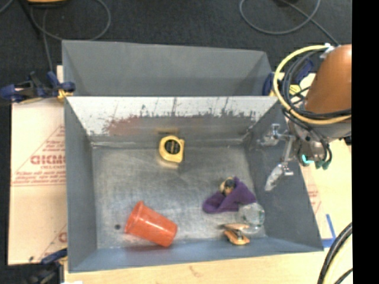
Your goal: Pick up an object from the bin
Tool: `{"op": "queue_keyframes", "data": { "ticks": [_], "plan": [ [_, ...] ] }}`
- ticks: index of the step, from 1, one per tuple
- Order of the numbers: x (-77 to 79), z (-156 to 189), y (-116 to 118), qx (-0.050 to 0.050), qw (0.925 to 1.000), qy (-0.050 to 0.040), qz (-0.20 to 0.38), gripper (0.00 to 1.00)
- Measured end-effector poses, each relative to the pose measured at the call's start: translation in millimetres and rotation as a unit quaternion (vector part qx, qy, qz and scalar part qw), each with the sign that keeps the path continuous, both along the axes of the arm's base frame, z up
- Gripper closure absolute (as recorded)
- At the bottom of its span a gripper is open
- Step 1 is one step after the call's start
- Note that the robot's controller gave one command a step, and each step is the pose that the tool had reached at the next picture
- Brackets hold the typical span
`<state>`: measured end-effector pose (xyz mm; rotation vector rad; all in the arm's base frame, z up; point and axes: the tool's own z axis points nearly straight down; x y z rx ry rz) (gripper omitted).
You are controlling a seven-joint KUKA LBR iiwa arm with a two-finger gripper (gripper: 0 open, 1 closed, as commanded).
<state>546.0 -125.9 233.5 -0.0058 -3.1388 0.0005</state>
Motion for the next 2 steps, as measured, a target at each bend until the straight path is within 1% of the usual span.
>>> {"op": "queue_keyframes", "data": {
  "ticks": [1,2],
  "plan": [
    [1.6,4.0,0.4,-0.001,1.0000,-0.0037,0.002,0.00],
    [-9.8,-137.7,33.6,-0.006,0.9999,-0.0104,0.002,1.00]
  ]
}}
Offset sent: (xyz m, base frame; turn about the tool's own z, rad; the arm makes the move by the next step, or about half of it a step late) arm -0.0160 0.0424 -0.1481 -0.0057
